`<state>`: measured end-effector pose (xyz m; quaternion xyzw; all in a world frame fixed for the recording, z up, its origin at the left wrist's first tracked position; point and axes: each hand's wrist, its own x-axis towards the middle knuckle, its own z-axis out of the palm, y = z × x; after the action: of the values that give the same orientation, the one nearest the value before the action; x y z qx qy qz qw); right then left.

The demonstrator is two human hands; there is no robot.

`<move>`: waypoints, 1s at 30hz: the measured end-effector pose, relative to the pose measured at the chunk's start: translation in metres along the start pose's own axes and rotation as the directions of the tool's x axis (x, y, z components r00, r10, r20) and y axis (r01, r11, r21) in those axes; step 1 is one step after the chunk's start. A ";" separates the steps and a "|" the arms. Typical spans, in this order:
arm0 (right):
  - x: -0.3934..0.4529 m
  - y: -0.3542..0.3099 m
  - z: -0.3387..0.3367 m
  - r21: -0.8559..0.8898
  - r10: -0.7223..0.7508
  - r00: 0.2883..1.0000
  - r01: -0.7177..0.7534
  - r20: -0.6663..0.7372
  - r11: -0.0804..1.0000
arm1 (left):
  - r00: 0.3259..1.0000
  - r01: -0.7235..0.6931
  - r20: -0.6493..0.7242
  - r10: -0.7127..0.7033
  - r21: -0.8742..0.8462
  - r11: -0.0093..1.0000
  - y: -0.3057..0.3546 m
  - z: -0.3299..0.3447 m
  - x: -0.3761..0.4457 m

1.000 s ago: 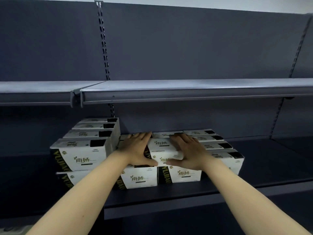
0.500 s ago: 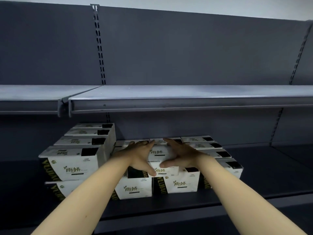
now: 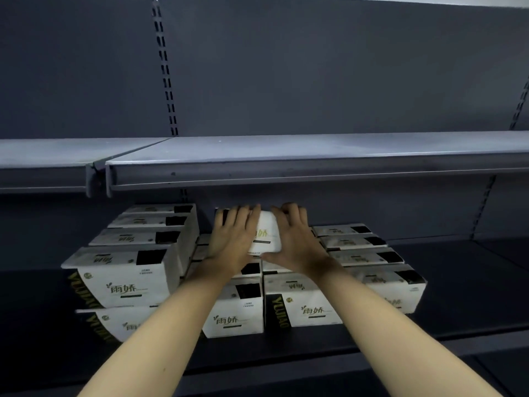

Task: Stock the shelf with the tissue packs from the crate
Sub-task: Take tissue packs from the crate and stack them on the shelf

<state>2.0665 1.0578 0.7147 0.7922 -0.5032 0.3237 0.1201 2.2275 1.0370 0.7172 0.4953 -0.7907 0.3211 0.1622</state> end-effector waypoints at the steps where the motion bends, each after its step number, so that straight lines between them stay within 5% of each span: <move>1: 0.004 -0.003 0.006 0.005 0.002 1.000 -0.002 -0.020 1.000 | 1.000 0.028 0.008 -0.028 -0.005 1.000 -0.001 0.004 0.001; 6: 0.026 -0.005 0.037 -0.004 -0.001 0.996 0.001 -0.084 1.000 | 0.988 0.151 0.024 -0.152 0.017 0.988 -0.008 0.029 0.007; 14: 0.047 0.009 0.078 -0.026 -0.010 0.999 0.009 -0.045 1.000 | 0.988 0.153 -0.014 -0.152 0.036 0.988 -0.018 0.070 0.020; 24: 0.069 0.009 0.097 -0.167 -0.126 0.978 0.098 -0.165 0.981 | 0.972 0.233 -0.024 -0.232 0.120 0.965 -0.031 0.089 0.025; 30: 0.075 0.015 0.103 -0.112 -0.099 0.995 0.097 -0.009 0.989 | 0.962 0.263 0.023 -0.271 0.180 0.948 -0.036 0.092 0.029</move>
<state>2.1151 0.9435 0.6815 0.8057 -0.4799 0.2947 0.1835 2.2519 0.9445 0.6784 0.6174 -0.6888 0.3527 0.1413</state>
